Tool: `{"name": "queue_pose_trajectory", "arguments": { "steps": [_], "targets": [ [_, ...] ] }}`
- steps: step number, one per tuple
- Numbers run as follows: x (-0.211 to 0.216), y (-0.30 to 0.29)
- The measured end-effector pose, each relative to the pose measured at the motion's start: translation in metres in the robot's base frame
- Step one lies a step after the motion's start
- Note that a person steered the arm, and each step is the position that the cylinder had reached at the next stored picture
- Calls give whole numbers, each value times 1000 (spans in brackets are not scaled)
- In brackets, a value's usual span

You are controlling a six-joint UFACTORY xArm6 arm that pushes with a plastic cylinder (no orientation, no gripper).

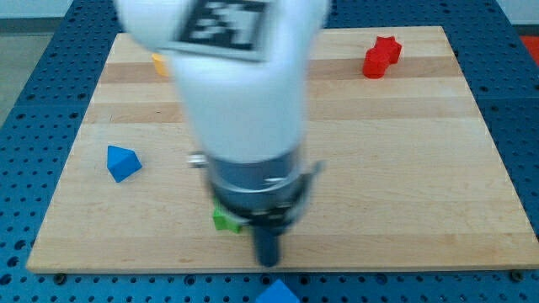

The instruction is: Move the blue triangle closer to the green star

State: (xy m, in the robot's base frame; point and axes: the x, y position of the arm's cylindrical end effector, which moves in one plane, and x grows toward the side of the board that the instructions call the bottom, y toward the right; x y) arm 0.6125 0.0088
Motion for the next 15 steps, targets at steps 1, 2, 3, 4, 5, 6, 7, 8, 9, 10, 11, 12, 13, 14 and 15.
{"name": "queue_pose_trajectory", "arguments": {
  "steps": [1,2,3,4,5,6,7,8,9,10,11,12,13,14,15],
  "targets": [
    [-26,73],
    [-67,44],
    [-129,-36],
    [-173,-156],
    [-190,-252],
    [-164,-246],
    [-139,-162],
    [-160,-189],
    [-198,-218],
    [-145,-279],
    [-124,-211],
    [-131,-147],
    [-163,-172],
    [-158,-90],
    [-115,-98]
  ]
}}
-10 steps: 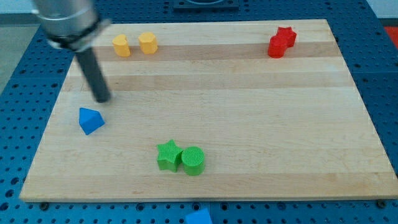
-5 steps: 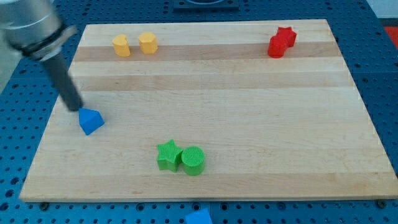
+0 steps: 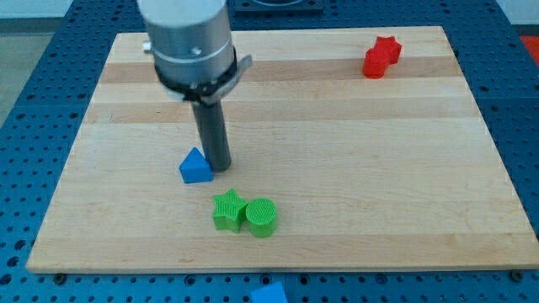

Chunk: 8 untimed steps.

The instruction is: Move the blue triangle closer to the green star

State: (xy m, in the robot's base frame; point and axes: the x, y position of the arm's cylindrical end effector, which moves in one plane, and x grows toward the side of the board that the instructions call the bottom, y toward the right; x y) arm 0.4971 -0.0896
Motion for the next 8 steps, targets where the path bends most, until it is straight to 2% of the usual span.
{"name": "queue_pose_trajectory", "arguments": {
  "steps": [1,2,3,5,6,7,8],
  "targets": [
    [-33,20],
    [-43,-30],
    [-16,-56],
    [20,-34],
    [-7,-45],
    [-16,8],
    [20,27]
  ]
}}
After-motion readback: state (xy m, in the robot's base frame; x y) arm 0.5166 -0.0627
